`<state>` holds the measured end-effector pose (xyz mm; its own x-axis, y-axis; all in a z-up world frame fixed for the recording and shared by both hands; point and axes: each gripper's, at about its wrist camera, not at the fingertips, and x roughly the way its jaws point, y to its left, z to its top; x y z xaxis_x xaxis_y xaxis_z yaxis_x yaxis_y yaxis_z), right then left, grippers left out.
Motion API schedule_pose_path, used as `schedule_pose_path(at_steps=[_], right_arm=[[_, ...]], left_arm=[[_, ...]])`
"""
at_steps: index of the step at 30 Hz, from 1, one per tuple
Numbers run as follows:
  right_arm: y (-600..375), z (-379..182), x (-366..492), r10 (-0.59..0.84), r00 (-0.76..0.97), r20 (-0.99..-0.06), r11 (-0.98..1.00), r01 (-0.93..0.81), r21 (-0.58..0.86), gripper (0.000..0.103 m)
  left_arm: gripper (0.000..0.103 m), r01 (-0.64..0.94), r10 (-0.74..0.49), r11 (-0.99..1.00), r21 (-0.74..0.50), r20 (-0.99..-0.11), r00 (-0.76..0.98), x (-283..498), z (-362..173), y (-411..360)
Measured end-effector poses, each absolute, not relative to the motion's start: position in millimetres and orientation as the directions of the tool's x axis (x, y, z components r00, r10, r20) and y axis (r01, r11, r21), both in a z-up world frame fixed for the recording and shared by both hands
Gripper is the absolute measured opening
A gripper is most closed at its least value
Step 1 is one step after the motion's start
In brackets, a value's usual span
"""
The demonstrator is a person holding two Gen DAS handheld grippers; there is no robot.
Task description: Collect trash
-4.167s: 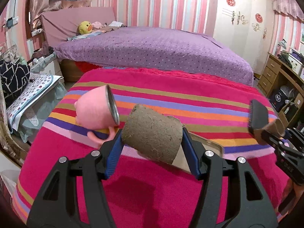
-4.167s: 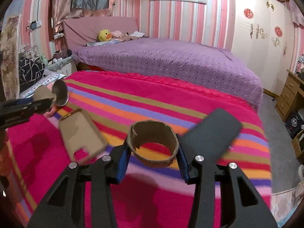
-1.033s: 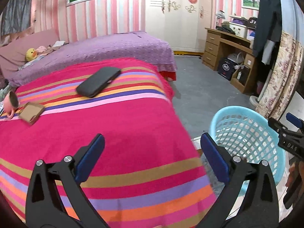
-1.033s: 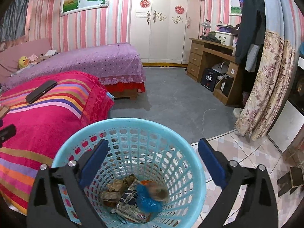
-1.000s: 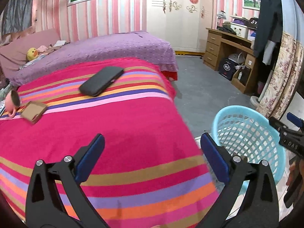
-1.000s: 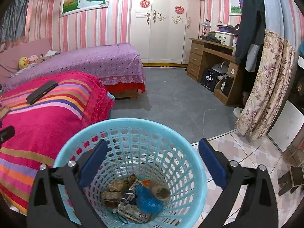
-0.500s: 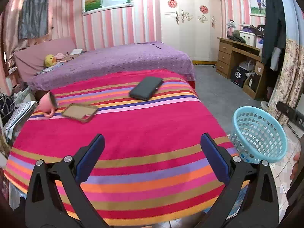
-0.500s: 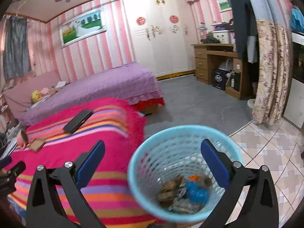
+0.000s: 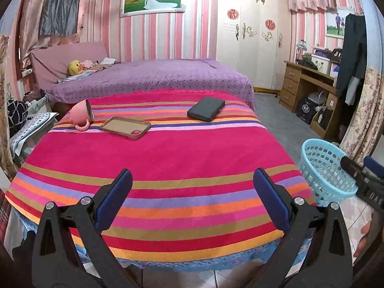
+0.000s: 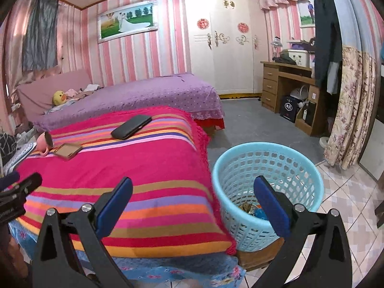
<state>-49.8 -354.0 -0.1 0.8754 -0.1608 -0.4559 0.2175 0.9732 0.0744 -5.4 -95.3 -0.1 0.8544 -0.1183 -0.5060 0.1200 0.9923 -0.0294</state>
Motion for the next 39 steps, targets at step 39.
schedule_pose_path(at_steps=[39], right_arm=[[-314,7,-55,-0.204,0.907,-0.369,0.979,0.193,-0.066,0.098]], left_arm=[[0.097,0.109,-0.101,0.994,-0.002,-0.401,0.91,-13,-1,-84]])
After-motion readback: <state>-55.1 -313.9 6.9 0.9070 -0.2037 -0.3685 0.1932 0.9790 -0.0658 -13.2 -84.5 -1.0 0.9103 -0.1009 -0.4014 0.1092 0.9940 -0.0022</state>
